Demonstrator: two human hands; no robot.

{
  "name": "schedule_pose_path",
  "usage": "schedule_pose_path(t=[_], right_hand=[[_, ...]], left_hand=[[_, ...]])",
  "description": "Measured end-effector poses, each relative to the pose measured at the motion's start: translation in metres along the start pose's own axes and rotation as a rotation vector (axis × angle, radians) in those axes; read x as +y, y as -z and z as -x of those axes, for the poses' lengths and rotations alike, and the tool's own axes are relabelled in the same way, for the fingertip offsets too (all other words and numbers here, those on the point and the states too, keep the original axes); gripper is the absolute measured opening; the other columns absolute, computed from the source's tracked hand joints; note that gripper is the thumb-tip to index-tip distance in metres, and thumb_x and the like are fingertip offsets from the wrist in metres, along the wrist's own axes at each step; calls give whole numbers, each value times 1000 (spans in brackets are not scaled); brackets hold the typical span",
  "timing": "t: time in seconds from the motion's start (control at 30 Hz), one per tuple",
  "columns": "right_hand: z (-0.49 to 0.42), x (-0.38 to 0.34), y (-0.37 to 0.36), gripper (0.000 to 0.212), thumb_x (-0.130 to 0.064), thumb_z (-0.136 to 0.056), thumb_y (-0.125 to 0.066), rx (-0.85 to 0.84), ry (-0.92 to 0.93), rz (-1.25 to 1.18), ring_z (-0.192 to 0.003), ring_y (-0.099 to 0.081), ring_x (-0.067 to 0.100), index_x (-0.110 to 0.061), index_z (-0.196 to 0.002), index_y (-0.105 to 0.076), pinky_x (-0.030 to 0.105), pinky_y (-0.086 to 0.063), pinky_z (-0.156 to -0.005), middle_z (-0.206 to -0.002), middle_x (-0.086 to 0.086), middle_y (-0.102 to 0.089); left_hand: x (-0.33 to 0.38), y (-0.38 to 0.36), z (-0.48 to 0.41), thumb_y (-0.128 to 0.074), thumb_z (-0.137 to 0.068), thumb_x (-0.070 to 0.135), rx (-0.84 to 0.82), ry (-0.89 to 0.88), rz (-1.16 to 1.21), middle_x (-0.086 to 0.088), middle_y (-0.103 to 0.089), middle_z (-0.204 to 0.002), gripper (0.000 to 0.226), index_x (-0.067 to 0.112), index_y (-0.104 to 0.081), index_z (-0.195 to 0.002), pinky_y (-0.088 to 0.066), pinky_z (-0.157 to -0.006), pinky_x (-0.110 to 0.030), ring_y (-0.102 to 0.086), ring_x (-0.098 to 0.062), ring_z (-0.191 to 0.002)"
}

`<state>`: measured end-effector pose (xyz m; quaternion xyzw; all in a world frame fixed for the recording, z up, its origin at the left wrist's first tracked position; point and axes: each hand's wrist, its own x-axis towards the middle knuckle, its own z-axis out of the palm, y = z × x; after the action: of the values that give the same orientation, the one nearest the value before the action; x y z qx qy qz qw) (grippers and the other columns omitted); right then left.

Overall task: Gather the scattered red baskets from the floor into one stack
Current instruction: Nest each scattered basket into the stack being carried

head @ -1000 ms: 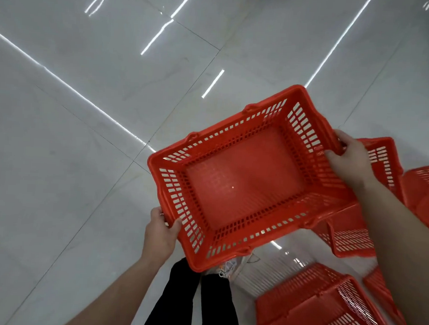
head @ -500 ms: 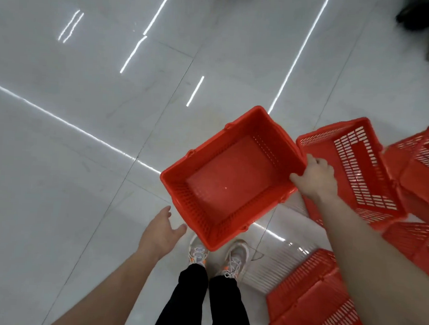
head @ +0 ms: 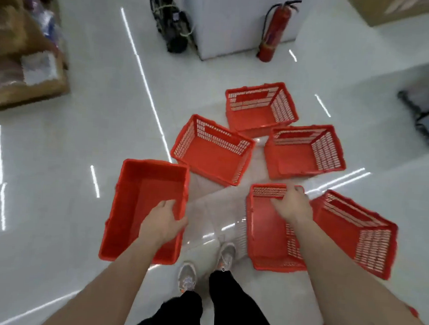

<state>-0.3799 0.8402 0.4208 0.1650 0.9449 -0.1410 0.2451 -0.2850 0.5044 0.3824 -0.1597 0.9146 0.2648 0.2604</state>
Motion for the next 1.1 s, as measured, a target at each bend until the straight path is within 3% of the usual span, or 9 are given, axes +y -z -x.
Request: schedule_pose_path(t=[0.2, 0.43, 0.57, 0.73, 0.87, 1.1], right_hand=[[110, 169, 25, 75, -45, -81, -67, 91, -392, -195, -125, -48, 41, -12, -144, -42, 44, -40, -103, -137, 22, -49], [250, 338, 2, 66, -47, -83, -63, 148, -774, -403, -124, -49, 40, -14, -138, -47, 46, -43, -101, -135, 17, -51], [312, 424, -22, 68, -46, -79, -68, 158, -909, -535, -122, -50, 40, -16, -137, -49, 46, -45, -99, -133, 16, -52], [367, 530, -54, 63, -54, -79, -62, 127, -990, -676, -114, -53, 39, -24, -134, -51, 47, -48, -93, -126, 14, -55], [404, 618, -73, 56, -44, -80, -57, 117, -1098, -764, -116, -52, 38, -18, -129, -54, 45, -46, -92, -127, 15, -53], [425, 729, -114, 68, -43, -82, -66, 118, -1224, -906, -124, -47, 37, -13, -139, -45, 44, -43, -94, -136, 16, -47]], left_hand=[[130, -27, 28, -63, -80, 57, -164, -341, -249, -9, -53, -138, 73, 16, -49, -139, -43, -97, -38, -52, -29, -124], [271, -109, 100, -59, -79, 59, -315, -698, -479, -8, -53, -141, 78, 15, -47, -142, -40, -105, -40, -51, -26, -128], [340, -181, 149, -60, -82, 58, -352, -819, -647, -8, -46, -148, 82, 13, -40, -147, -37, -109, -39, -45, -25, -133], [411, -278, 224, -58, -80, 62, -373, -945, -767, -7, -51, -143, 79, 17, -44, -143, -44, -101, -43, -53, -29, -125], [470, -361, 285, -57, -81, 62, -428, -963, -768, -8, -54, -139, 74, 19, -47, -141, -47, -98, -44, -55, -28, -121], [568, -494, 342, -58, -83, 63, -469, -1073, -893, -7, -50, -144, 78, 18, -43, -146, -43, -103, -45, -51, -26, -126]])
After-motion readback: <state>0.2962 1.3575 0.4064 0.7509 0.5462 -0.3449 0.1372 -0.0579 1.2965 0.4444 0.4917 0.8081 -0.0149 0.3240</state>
